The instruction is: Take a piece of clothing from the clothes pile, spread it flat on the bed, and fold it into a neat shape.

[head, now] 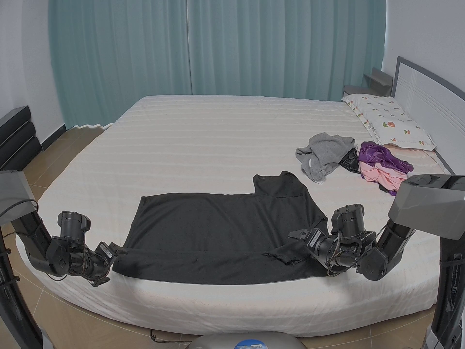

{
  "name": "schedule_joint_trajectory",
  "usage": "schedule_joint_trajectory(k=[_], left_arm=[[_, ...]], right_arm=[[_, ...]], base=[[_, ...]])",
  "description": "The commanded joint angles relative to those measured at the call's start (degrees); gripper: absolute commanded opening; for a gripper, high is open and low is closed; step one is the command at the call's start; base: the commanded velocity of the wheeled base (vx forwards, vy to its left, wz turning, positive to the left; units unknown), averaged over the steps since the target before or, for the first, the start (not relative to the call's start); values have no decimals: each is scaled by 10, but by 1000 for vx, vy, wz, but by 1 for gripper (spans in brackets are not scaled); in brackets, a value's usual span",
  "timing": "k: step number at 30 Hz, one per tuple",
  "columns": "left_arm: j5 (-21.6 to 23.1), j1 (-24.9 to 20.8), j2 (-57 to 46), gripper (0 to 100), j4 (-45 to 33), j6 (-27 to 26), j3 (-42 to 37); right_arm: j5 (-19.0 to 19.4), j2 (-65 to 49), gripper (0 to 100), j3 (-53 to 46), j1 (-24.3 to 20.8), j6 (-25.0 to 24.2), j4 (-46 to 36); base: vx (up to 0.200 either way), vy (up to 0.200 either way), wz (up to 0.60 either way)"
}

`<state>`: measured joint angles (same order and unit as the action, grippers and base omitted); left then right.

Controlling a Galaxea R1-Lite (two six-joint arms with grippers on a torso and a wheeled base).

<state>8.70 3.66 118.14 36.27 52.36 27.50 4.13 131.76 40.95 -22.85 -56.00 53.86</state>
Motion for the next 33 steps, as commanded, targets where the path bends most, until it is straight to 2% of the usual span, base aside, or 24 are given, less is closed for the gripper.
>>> schedule_joint_trajectory(k=[1,8,11,17,22,26,33], left_arm=[[0,0,2,100,0,0,0],[0,0,1,100,0,0,-1],[0,0,2,100,0,0,0],[0,0,2,100,0,0,-1],[0,0,2,100,0,-1,-1],[0,0,2,100,0,-1,-1],[0,0,2,100,0,-1,-1]], right_arm=[[1,6,100,9,0,0,-2],[3,-29,100,-33,-3,21,-46],[3,-35,100,-50,0,35,-47],[4,-77,100,-49,10,31,-41],[3,-40,100,-19,18,26,-31],[3,8,100,13,9,21,-31],[-4,23,100,22,-1,22,-33]], base=[[0,0,0],[0,0,0],[0,0,0],[0,0,0],[0,0,0],[0,0,0],[0,0,0]])
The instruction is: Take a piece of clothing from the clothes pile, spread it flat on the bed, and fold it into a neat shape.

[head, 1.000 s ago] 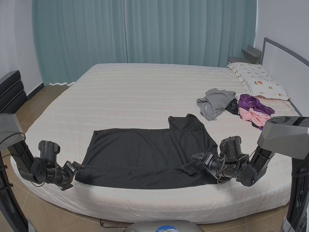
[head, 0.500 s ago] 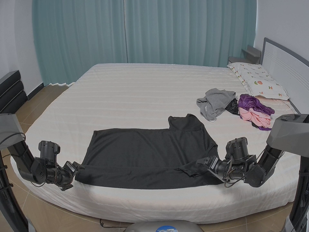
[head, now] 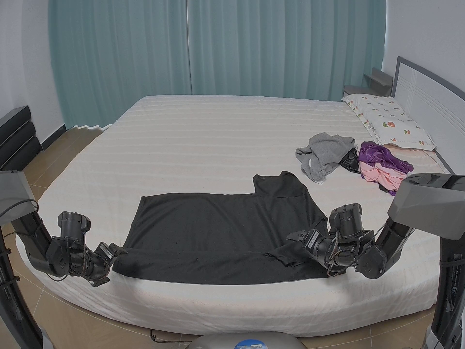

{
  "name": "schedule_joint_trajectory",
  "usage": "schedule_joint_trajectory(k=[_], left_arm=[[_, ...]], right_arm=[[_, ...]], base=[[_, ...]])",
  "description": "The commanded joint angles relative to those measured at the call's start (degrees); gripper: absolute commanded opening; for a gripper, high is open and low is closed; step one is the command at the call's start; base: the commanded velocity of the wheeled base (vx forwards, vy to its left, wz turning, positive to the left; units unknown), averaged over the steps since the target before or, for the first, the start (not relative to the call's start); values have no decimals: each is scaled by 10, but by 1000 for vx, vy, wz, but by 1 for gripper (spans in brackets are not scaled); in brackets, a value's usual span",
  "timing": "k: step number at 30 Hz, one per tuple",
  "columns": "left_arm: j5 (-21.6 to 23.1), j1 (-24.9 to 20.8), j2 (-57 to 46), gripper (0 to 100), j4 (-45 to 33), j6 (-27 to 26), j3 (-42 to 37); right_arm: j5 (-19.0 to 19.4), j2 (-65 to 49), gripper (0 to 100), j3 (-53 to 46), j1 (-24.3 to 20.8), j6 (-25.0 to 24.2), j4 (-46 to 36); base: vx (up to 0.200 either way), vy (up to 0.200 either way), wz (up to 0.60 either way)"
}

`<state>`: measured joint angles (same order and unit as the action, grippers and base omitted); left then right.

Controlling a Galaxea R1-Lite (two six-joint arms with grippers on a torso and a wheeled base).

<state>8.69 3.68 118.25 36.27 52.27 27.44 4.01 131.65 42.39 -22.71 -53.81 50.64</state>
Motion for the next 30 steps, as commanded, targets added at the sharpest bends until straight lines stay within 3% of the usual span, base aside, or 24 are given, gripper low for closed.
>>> schedule_joint_trajectory(k=[1,19,30], left_arm=[[0,-1,1,100,0,0,0],[0,-1,1,100,0,0,-2],[-1,-2,1,100,0,0,-2]], right_arm=[[-4,27,100,9,-3,0,-2],[-15,24,100,-20,-6,6,-5],[-17,37,100,19,-3,5,-16]], base=[[0,0,0],[0,0,0],[0,0,0]])
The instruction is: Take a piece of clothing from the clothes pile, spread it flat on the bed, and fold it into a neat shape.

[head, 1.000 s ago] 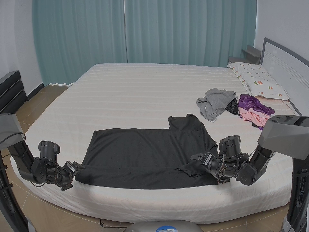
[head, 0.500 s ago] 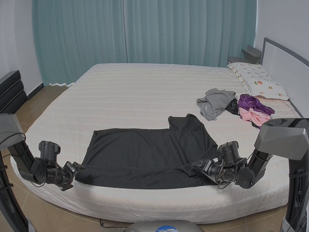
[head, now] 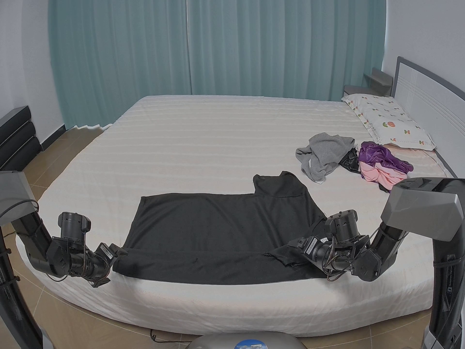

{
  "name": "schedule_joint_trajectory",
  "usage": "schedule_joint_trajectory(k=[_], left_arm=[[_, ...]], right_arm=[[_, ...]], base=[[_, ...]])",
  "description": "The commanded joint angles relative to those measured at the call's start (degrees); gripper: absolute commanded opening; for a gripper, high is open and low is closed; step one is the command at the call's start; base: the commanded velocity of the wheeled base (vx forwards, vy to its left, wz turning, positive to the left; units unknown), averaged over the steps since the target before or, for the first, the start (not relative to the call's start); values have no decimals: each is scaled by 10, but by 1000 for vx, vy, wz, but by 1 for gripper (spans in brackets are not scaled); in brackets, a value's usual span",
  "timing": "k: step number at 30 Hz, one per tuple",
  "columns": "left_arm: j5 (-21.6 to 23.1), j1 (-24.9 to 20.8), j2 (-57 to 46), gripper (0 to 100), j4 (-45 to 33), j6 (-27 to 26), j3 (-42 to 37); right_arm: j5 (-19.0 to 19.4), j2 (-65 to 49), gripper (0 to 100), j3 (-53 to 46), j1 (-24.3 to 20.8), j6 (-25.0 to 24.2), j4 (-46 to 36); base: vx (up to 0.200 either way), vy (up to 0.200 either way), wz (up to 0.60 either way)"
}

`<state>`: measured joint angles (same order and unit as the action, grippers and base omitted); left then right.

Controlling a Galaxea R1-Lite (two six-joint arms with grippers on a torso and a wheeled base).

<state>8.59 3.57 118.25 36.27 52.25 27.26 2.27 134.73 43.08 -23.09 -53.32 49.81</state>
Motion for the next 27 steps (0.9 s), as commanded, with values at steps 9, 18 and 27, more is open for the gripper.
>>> schedule_joint_trajectory(k=[9,18,27], left_arm=[[0,0,1,100,0,2,2],[0,0,1,100,0,0,-1],[0,0,1,100,0,0,-1]], right_arm=[[-17,-1,0,12,-3,-2,-26],[-26,-23,0,-12,-6,-4,-25],[-25,-69,0,-65,-19,-6,-20]], base=[[0,0,0],[0,0,0],[0,0,0]])
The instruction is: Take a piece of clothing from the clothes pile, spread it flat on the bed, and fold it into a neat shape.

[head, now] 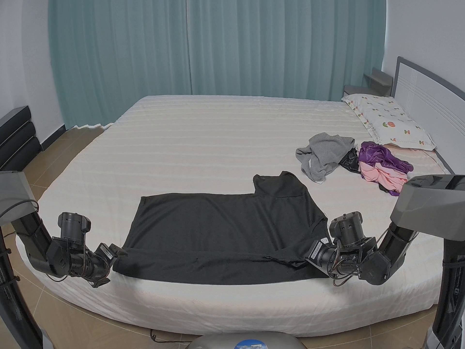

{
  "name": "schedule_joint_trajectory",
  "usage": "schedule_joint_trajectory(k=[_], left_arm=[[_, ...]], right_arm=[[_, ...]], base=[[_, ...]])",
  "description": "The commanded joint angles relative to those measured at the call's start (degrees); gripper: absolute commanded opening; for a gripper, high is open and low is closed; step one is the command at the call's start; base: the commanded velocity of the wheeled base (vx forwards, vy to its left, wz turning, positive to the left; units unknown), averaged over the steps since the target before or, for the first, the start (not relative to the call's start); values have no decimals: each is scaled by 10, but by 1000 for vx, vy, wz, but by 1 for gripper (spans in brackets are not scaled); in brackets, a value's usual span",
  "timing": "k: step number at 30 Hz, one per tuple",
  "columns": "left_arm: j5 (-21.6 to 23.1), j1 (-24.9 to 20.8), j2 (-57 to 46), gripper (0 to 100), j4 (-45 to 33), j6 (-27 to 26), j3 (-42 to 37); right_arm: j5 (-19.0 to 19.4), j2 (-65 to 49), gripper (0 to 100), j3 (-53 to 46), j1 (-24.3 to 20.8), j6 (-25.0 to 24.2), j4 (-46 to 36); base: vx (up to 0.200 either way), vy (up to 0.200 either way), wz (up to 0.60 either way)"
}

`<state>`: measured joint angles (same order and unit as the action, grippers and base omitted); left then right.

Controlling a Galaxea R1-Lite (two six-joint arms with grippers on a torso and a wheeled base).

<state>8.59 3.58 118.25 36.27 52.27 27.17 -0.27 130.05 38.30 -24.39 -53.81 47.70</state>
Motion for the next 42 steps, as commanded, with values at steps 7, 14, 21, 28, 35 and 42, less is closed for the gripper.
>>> schedule_joint_trajectory(k=[7,14,21,28,35,42], left_arm=[[0,0,1,100,0,0,-1],[1,0,0,100,0,0,-4],[1,0,0,100,1,-1,-5],[1,0,0,100,1,-1,-5],[1,0,0,100,1,-1,-5],[1,-1,0,100,1,-1,-5]], right_arm=[[-7,-48,0,-47,-23,-2,6],[-8,-45,0,-60,-27,-2,6],[-3,-47,100,-82,-37,-1,6],[2,-61,100,-82,-13,2,11],[63,-111,100,-99,61,33,13],[110,-82,100,-104,97,80,19]], base=[[0,0,0],[0,0,0],[0,0,0],[0,0,0],[0,0,0],[0,0,0]])
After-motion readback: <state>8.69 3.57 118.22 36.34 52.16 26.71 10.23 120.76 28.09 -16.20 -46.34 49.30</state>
